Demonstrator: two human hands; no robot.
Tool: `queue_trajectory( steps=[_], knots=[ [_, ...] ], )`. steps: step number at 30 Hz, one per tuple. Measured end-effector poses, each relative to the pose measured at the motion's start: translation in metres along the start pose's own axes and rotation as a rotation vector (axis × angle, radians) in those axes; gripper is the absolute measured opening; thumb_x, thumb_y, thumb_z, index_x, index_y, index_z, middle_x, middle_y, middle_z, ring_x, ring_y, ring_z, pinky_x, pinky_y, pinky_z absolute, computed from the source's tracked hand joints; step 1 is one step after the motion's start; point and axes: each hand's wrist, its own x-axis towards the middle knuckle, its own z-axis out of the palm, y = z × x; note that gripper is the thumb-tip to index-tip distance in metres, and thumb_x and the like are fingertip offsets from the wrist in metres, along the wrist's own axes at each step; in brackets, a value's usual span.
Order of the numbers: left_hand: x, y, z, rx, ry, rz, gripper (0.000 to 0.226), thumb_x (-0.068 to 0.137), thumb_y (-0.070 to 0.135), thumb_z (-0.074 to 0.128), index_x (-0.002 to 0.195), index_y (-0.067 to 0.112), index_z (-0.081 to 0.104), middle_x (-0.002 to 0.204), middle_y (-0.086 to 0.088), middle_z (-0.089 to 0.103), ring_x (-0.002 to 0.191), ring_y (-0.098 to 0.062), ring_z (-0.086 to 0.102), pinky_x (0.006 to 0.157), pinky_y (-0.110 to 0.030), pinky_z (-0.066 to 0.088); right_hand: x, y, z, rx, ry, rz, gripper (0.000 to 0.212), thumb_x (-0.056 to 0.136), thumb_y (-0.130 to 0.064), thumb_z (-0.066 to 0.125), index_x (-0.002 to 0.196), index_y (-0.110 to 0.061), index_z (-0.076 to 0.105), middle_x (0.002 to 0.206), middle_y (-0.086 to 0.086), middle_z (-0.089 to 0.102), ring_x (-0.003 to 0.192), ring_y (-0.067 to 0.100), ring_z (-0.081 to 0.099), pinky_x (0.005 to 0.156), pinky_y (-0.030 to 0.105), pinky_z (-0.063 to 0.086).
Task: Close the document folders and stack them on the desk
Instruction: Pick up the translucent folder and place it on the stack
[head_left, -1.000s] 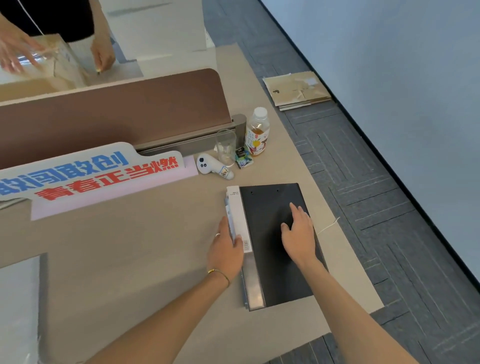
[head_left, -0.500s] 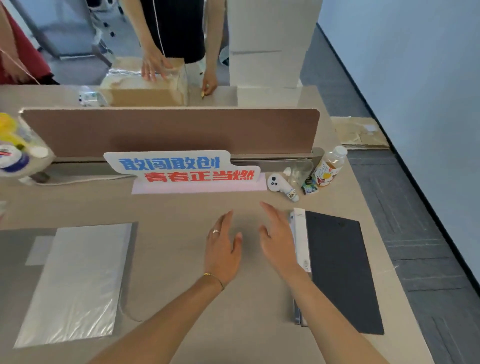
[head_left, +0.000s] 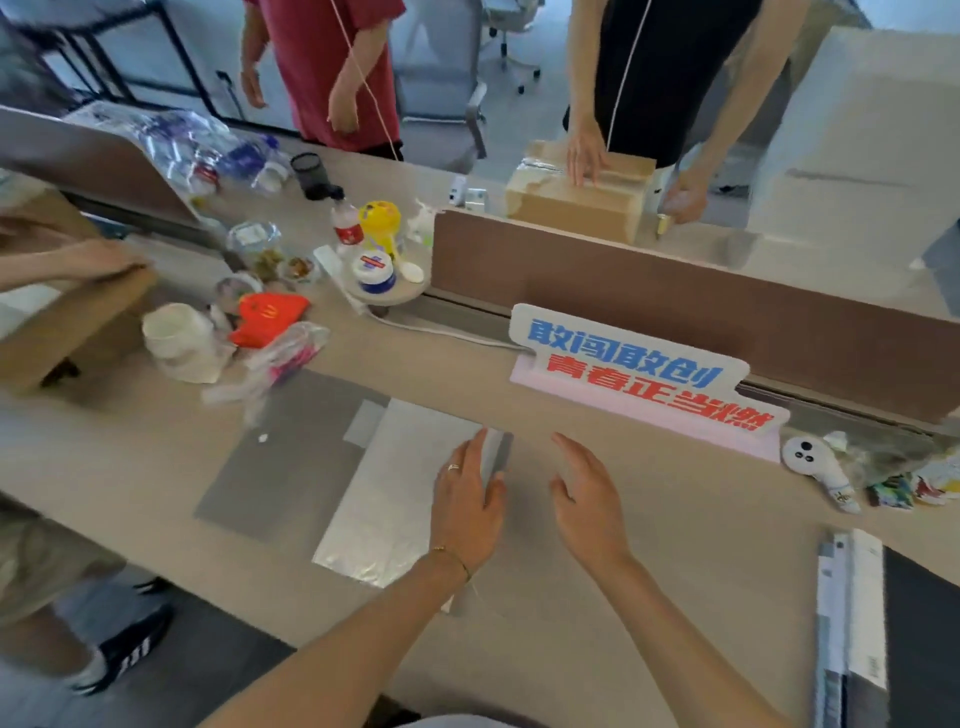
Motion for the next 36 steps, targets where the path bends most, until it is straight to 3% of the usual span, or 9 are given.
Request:
queue_trajectory(
  steps=[6,9,15,19,22,28,36],
  knots=[
    [0.002,-0.084,-0.067,0.046,0.051,-0.105,0.06,0.099,0.028,0.045,0.156,0.03,0.026,0.156,0.0,0.041,0.139,-0.024,0.041,0.115,-0.039,0.036,0.015,-0.049,0.073,0.047,-0.101,-0.041,0.058,0.092,-0.006,0.057,0.146,-0.026,0.049,0.148,-0.004,0.053,0.136,0.015,0.046,0.111,0.019,0.028],
    [0.005,-0.125,-0.098,0.074,0.068,-0.185,0.059,0.097,0.023,0.048,0.154,0.026,0.032,0.146,-0.001,0.051,0.128,-0.027,0.05,0.107,-0.036,0.04,0.022,-0.068,0.111,0.055,-0.159,-0.038,0.054,0.096,-0.009,0.056,0.147,-0.026,0.049,0.149,-0.006,0.052,0.137,0.014,0.047,0.109,0.019,0.031],
    [0.025,-0.212,-0.151,0.211,0.04,-0.34,0.057,0.097,0.027,0.047,0.152,0.024,0.033,0.138,-0.006,0.055,0.116,-0.034,0.055,0.096,-0.044,0.047,0.043,-0.105,0.198,-0.067,-0.409,-0.137,0.051,0.1,-0.016,0.053,0.15,-0.022,0.044,0.154,-0.003,0.047,0.141,0.015,0.042,0.11,0.017,0.027],
    [0.043,-0.264,-0.174,0.284,0.013,-0.481,0.054,0.096,0.03,0.046,0.148,0.02,0.037,0.124,-0.018,0.061,0.11,-0.04,0.059,0.094,-0.045,0.049,0.056,-0.124,0.25,-0.189,-0.567,-0.234,0.051,0.098,-0.015,0.055,0.148,-0.017,0.046,0.153,0.001,0.048,0.142,0.021,0.042,0.116,0.03,0.033],
    [0.057,-0.289,-0.184,0.337,-0.018,-0.536,0.051,0.096,0.033,0.047,0.145,0.021,0.04,0.13,-0.018,0.058,0.114,-0.041,0.059,0.096,-0.043,0.049,0.06,-0.123,0.281,-0.378,-0.662,-0.339,0.057,0.092,-0.018,0.051,0.148,-0.019,0.043,0.157,0.005,0.04,0.147,0.027,0.034,0.118,0.038,0.031],
    [0.089,-0.318,-0.196,0.355,-0.011,-0.562,0.056,0.093,0.032,0.049,0.146,0.02,0.039,0.148,-0.01,0.047,0.133,-0.036,0.046,0.107,-0.046,0.044,0.064,-0.113,0.294,-0.577,-0.715,-0.368,0.056,0.096,-0.024,0.048,0.151,-0.025,0.038,0.166,0.007,0.021,0.154,0.028,0.018,0.121,0.042,0.023],
    [0.134,-0.316,-0.196,0.237,0.089,-0.562,0.044,0.093,0.022,0.051,0.138,0.018,0.048,0.129,-0.017,0.056,0.122,-0.039,0.05,0.1,-0.044,0.046,0.065,-0.114,0.294,-0.599,-0.743,-0.341,0.058,0.092,-0.021,0.049,0.149,-0.025,0.041,0.167,0.005,0.019,0.153,0.031,0.018,0.121,0.046,0.022]
  ],
)
